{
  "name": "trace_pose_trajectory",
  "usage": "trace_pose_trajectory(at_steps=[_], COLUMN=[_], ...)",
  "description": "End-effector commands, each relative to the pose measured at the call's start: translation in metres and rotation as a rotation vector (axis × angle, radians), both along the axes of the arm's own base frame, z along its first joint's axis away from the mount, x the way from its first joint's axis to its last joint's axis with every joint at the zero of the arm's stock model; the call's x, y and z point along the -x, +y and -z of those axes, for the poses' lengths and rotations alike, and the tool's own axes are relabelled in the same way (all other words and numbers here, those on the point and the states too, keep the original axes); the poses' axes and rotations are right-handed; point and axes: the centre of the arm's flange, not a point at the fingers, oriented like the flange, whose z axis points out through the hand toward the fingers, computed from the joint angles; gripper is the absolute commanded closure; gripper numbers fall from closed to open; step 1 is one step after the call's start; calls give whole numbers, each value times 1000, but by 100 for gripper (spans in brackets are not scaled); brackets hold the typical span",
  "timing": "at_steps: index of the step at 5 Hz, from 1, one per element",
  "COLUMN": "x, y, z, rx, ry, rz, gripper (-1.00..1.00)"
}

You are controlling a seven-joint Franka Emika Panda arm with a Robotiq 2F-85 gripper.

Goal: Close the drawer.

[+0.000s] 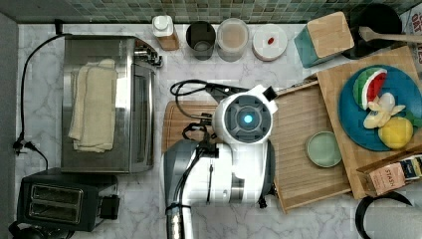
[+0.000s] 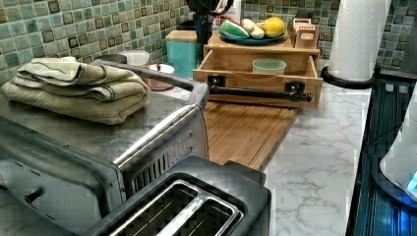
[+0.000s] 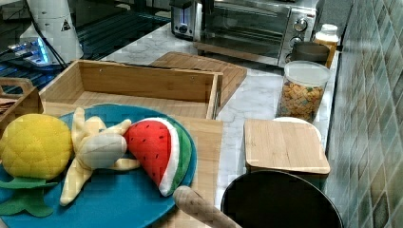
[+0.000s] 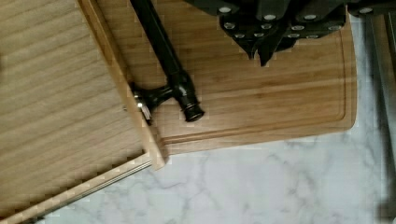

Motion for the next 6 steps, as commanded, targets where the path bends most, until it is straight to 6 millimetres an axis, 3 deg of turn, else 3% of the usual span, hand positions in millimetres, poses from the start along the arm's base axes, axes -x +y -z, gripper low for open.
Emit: trace_pose_trajectory(at_steps=[1,3,6], x=[22,37,58], y=[74,44,46], z=[40,92,150], rx=[56,89,149], ry=[34,9,42], rz=[-342,-465,-461], gripper=[100,100,100])
